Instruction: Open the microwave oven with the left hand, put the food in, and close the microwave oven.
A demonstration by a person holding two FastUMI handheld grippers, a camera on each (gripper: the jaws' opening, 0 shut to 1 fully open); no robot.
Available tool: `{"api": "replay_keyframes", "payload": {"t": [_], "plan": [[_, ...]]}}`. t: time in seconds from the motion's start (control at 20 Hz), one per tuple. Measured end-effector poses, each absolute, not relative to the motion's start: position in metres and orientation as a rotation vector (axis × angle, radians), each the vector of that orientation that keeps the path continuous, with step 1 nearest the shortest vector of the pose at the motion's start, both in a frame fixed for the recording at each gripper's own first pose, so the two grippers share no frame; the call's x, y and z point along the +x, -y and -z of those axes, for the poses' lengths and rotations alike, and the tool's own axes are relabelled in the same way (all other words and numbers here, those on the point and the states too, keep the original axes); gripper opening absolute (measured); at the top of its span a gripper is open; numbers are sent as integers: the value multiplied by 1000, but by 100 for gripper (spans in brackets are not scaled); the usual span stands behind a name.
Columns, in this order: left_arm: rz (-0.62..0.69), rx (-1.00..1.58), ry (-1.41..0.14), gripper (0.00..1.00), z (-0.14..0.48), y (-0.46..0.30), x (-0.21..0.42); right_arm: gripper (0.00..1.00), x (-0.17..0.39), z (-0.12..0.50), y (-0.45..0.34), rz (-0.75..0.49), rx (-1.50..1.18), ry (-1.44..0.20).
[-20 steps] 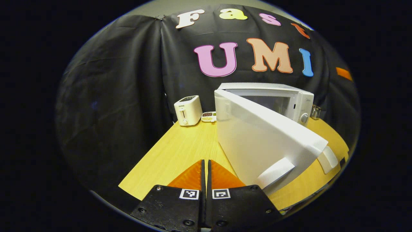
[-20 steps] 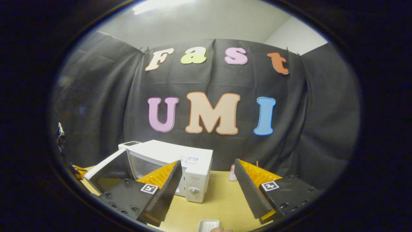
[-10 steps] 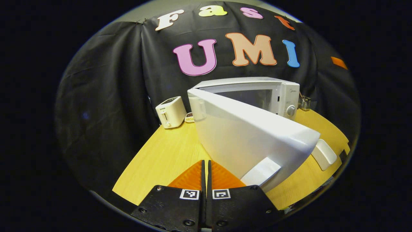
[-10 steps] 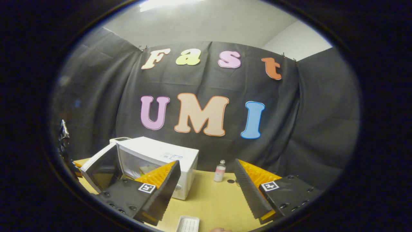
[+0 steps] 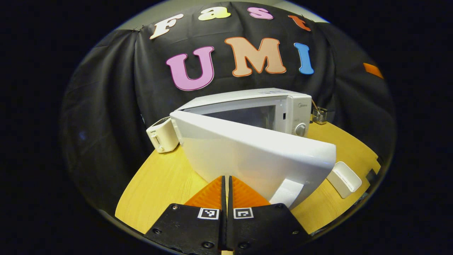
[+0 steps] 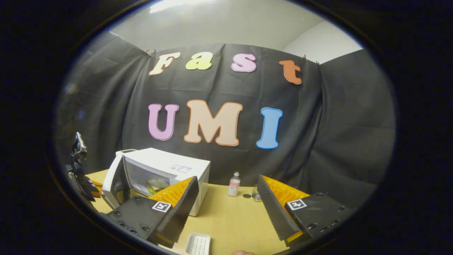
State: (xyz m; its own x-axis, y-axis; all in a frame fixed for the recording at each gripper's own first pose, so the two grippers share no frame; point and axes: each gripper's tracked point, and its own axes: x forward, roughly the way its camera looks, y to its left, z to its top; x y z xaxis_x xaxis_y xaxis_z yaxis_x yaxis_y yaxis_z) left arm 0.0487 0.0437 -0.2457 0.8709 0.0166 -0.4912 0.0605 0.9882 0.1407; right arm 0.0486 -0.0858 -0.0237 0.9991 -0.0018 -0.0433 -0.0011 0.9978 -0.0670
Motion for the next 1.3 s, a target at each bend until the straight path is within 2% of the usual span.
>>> {"api": "replay_keyframes", "payload": {"t": [0.7,1.15,1.2,1.3], "plan": [[130,159,-481,1,253,34,130,96,44,14,112,23,-37,-36],[125,134,-492,1,260,47,177,96,32,12,135,54,-43,-33],[125,134,-495,0,261,49,181,100,31,13,138,59,-39,-38],[131,138,-497,1,261,54,192,100,27,16,140,64,-31,-50]]}}
